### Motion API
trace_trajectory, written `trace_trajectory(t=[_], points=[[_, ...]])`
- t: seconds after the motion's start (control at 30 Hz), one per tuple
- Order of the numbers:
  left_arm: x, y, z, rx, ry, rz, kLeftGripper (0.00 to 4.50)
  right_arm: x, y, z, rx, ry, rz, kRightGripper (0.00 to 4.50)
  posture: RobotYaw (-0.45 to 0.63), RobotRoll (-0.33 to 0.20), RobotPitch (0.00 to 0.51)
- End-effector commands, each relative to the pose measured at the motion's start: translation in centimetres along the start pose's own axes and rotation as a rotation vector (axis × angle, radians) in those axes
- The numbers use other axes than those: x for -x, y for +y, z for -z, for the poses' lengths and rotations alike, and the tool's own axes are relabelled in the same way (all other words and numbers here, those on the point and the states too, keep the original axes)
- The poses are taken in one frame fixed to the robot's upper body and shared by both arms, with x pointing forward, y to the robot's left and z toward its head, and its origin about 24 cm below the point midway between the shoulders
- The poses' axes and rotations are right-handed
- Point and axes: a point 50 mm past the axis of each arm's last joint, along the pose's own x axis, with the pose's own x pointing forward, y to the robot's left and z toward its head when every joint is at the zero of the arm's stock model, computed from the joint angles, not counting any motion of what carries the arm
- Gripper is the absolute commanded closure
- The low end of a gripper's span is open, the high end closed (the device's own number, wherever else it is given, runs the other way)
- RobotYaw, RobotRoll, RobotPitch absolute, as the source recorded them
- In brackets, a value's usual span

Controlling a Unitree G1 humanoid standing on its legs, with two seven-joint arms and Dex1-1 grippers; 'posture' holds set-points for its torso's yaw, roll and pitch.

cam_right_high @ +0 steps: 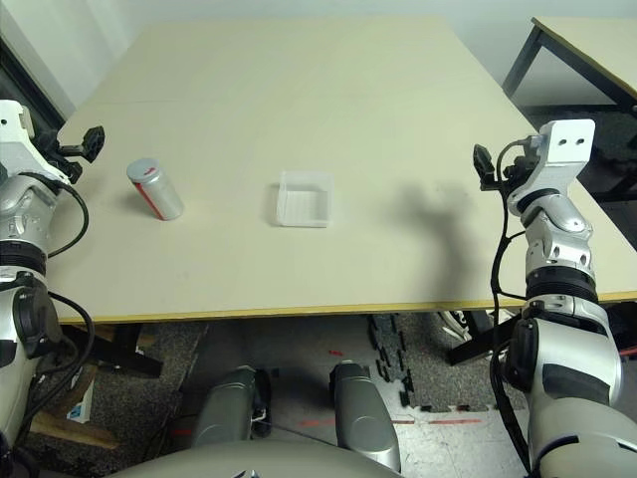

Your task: Pour the medicine from the bottle into the box.

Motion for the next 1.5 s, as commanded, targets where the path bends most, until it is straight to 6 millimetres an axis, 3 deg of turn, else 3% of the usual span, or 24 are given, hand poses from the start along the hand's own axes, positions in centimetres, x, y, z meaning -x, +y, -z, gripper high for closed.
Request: trace_trajectory(t=[0.03, 0.23, 0.4, 0.63, 1.0, 1.27, 1.5], points=[[-0.2, 0.2, -0.7, -0.001, 0.001, 0.011, 0.01, -0.1, 2.5, -1.5, 0.037, -0.042, -0.289, 0.0, -0.17, 0.0, 0.071], [-0.6, -0.1, -2.5, 0.018, -0.037, 0.055, 0.01, 2.1, 6.3, -2.0, 0.047, 0.032, -0.751, 0.0, -0.15, 0.0, 0.068], [-0.8, -0.4, -3.5, 0.031, -0.058, 0.085, 0.01, 3.5, 8.2, -2.1, 0.056, 0.108, -0.935, 0.0, -0.15, 0.0, 0.072], [-0.5, -2.5, -3.8, 0.08, -0.082, 0.271, 0.01, 3.4, 8.8, -1.8, 0.058, 0.138, -0.967, 0.0, -0.13, 0.0, 0.08], [6.2, -5.5, -0.7, 0.057, 0.003, 0.39, 0.01, 2.9, 9.0, -0.7, 0.07, 0.168, -0.969, 0.0, -0.09, 0.0, 0.1], [9.4, -5.7, 2.0, 0.057, 0.062, 0.341, 0.01, 2.4, 9.0, -0.2, 0.071, 0.173, -0.968, 0.0, -0.07, 0.0, 0.105], [10.5, -5.3, 4.3, 0.044, 0.109, 0.321, 0.01, 2.3, 9.3, -0.2, 0.071, 0.163, -0.971, 0.0, -0.08, 0.0, 0.104]])
